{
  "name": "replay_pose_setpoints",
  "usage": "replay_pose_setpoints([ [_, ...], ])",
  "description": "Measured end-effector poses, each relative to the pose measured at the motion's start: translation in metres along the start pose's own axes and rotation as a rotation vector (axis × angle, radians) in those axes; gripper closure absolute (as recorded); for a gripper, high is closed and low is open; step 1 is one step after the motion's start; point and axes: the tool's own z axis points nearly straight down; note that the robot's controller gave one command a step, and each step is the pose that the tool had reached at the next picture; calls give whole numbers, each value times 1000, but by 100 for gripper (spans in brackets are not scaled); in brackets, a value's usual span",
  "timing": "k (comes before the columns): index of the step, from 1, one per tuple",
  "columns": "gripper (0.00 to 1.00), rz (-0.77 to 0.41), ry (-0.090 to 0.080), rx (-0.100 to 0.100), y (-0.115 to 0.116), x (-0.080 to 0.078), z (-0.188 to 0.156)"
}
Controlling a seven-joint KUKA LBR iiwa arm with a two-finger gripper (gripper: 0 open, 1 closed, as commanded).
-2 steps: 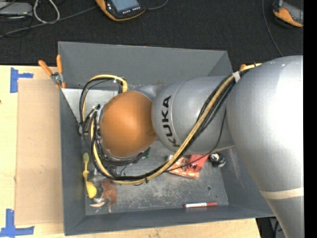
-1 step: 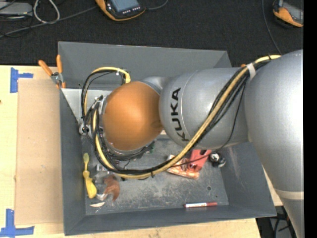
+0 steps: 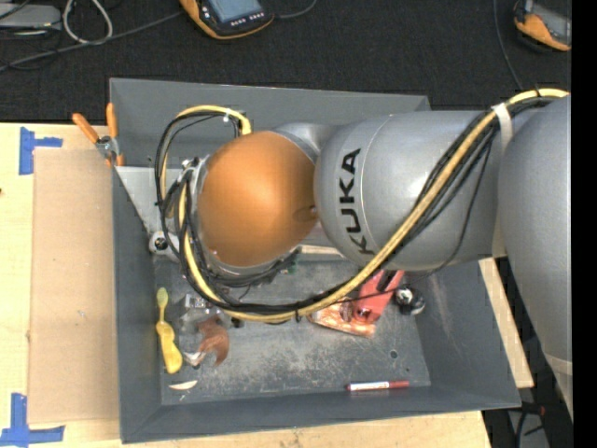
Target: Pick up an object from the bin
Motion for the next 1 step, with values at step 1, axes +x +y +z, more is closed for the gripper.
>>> replay_pose_setpoints([
  [1, 100, 1, -1, 2, -1, -1, -28],
])
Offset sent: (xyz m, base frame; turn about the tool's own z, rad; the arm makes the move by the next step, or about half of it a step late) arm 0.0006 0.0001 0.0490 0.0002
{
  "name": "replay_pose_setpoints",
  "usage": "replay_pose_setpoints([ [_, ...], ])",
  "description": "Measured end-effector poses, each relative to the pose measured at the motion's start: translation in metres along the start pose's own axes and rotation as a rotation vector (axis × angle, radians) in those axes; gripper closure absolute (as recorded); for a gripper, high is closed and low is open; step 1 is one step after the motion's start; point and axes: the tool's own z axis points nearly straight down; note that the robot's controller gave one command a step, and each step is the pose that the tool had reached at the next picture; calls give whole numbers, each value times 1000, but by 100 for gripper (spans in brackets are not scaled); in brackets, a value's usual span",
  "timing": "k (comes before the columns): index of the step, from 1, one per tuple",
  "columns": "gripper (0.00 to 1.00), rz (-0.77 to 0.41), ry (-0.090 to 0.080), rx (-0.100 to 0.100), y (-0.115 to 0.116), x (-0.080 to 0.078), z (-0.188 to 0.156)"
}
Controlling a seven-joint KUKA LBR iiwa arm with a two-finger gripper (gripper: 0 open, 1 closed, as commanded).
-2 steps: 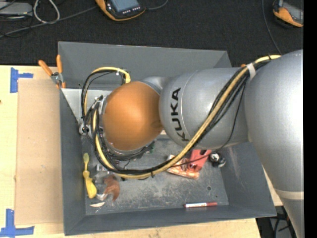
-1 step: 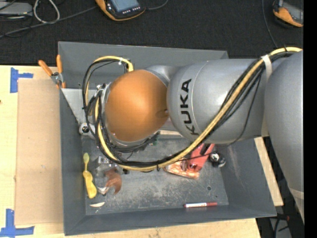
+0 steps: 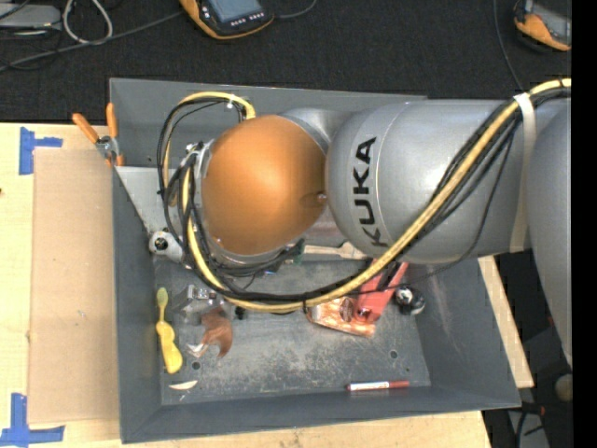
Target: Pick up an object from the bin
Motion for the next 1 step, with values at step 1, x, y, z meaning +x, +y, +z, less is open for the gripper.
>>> replay_pose_setpoints([
  [1, 100, 2, -1, -1, 0, -1, -11],
])
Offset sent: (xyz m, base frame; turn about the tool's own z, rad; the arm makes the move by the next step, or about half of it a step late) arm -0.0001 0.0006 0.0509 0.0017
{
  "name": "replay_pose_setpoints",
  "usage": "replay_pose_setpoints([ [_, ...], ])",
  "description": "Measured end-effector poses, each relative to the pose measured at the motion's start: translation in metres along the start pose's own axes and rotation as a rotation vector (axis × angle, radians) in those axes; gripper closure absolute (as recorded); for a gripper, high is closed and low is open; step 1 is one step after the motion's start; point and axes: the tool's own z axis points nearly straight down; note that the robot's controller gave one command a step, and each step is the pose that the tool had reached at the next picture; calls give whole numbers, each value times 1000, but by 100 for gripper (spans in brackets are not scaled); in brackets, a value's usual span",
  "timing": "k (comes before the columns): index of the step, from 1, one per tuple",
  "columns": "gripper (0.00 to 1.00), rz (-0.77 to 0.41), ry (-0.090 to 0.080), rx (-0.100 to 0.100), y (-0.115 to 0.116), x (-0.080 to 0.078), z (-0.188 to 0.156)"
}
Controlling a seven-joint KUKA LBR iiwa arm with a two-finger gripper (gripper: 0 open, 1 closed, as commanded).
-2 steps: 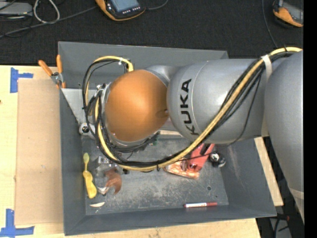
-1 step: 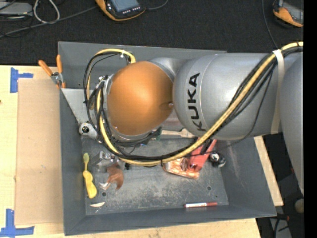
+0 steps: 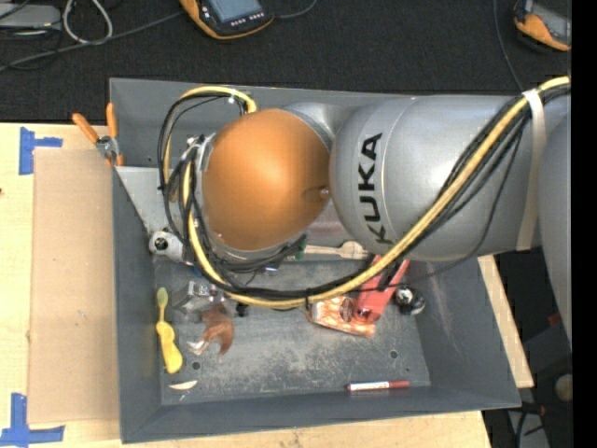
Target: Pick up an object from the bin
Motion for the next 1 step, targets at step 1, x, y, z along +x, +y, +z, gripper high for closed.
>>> replay_pose_setpoints([
  [1, 100, 2, 1, -2, 1, 0, -17],
])
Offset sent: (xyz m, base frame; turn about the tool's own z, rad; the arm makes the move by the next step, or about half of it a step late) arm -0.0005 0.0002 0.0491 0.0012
